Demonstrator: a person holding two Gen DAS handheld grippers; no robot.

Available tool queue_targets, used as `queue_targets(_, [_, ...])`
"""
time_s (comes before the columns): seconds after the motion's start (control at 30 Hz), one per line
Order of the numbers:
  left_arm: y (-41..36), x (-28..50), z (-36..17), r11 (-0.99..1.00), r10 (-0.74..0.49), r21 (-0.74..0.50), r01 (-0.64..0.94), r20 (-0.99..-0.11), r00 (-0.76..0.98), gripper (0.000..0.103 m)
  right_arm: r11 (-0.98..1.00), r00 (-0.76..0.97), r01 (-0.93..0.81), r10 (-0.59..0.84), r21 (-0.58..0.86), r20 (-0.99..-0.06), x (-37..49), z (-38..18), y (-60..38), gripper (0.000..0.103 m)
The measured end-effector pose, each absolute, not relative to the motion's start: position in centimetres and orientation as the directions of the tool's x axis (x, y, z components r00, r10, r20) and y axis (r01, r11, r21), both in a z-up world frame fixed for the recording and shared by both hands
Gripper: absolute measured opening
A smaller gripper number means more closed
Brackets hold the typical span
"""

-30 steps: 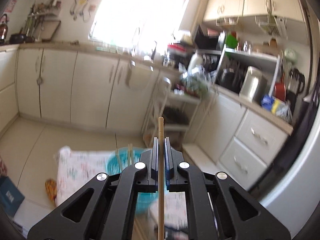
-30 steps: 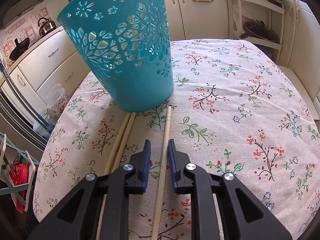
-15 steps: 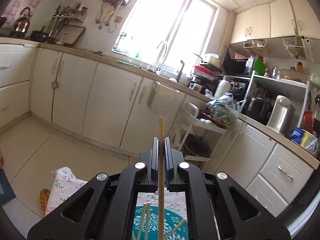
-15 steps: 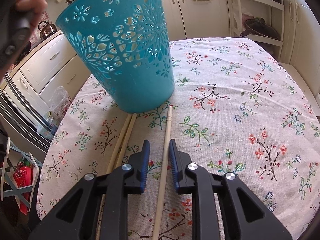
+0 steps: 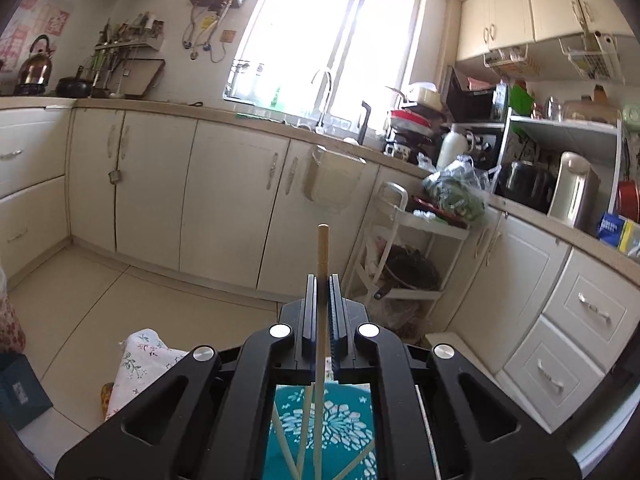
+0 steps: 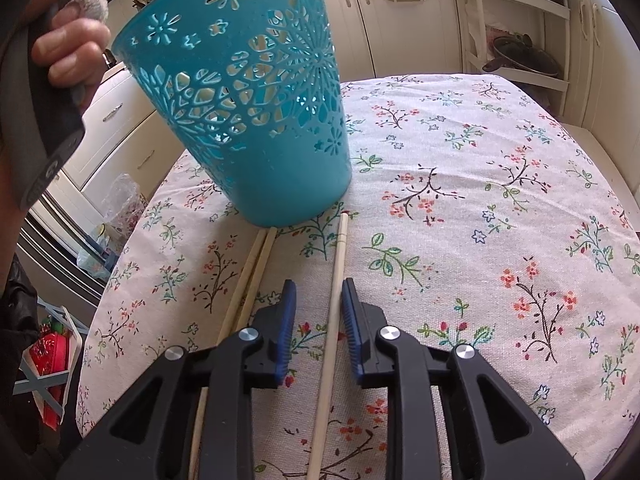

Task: Organize utensils
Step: 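Lift the chopstick over the teal bin with the left gripper and release it, then return the left gripper to the table while the right gripper grasps and lifts a chopstick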

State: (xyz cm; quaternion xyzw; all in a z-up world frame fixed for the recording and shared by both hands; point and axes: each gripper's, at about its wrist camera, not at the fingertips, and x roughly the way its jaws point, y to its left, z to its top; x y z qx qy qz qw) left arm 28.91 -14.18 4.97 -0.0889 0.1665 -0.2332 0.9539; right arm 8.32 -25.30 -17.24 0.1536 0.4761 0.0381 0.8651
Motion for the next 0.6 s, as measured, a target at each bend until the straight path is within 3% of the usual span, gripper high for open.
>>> queue_targets(0.13, [-15.3, 28.1, 4.0, 0.879, -0.476, -0.167, 0.446, -0.354, 0.805, 0.006, 0.951, 0.544, 0.077, 0.213, 0.3, -0.812, 8.4, -17.2, -25.2, 0.025])
queue_targets(0.2, [-15.5, 27.8, 3.3, 0.881, -0.466, -0.136, 0.453, -0.411, 0.784, 0.011, 0.951, 0.544, 0.078, 0.212, 0.3, -0.812, 8.3, -17.2, -25.2, 0.025])
queue_targets(0.37, [-12.3, 25.8, 3.2, 0.909, -0.412, -0.133, 0.394, -0.41, 0.813, 0.051, 0.951, 0.544, 0.077, 0.211, 0.299, -0.812, 8.3, -17.2, -25.1, 0.026])
queue_targets(0.5, [-6.8, 22.9, 2.7, 0.94, -0.339, -0.181, 0.291, -0.366, 0.867, 0.066, 0.95, 0.544, 0.08, 0.214, 0.303, -0.811, 8.3, -17.2, -25.2, 0.025])
queue_targets(0.6, [-4.0, 22.0, -0.6, 0.953, -0.292, -0.211, 0.219, -0.442, 0.848, 0.075, 0.963, 0.54, 0.073, 0.18, 0.259, -0.822, 8.4, -17.1, -24.6, 0.025])
